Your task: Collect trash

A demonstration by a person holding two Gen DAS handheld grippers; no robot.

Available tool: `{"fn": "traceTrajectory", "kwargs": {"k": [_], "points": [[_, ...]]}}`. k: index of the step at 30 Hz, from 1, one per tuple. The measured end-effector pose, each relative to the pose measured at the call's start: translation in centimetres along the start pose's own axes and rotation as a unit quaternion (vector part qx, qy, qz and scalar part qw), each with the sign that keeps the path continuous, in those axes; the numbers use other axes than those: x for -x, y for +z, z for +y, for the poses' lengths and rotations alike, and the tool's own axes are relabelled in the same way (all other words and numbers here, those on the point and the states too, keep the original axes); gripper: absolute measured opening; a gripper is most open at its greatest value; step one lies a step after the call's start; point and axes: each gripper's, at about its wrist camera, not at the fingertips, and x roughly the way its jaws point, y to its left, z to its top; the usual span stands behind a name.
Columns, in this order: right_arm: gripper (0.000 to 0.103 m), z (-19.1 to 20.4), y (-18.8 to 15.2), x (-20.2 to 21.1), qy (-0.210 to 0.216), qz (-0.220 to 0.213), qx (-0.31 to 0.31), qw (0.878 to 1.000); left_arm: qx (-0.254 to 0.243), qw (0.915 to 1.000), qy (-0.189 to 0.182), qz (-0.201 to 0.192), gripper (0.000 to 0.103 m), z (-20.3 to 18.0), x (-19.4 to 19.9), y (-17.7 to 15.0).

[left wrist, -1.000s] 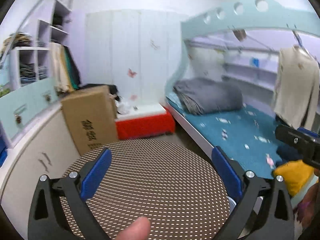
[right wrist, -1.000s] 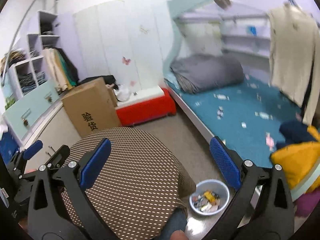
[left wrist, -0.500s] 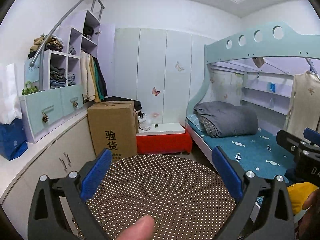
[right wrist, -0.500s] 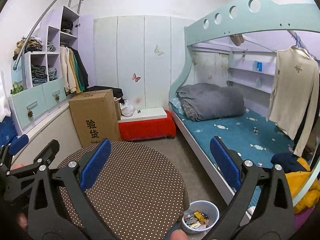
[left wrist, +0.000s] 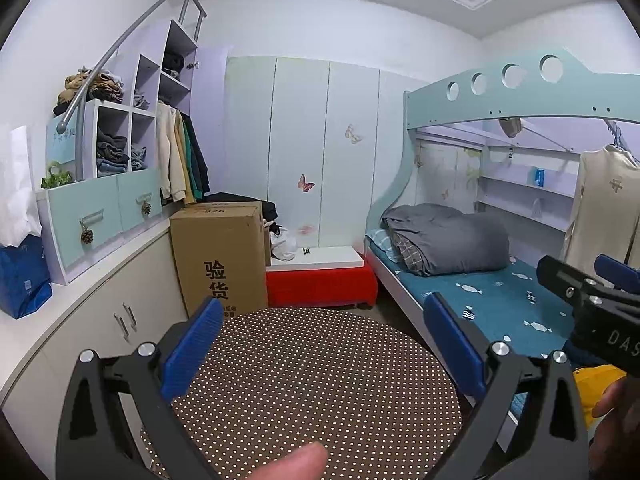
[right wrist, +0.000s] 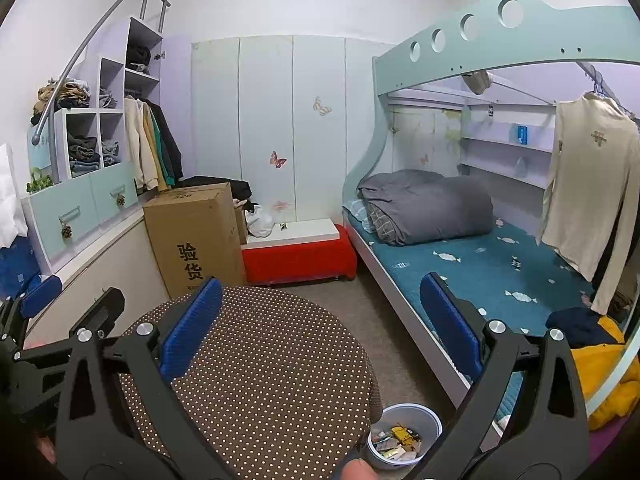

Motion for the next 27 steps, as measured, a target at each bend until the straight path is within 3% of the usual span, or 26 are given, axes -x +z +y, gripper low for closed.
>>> {"fn": "traceTrajectory", "kwargs": {"k": [27], "points": [[0.097, 0.4, 0.3, -1.2, 0.01, 0.01, -0.002, 1.0, -0.004, 1.0, -0.007, 0.002, 0.098, -0.1, -0.8, 0.2]]}}
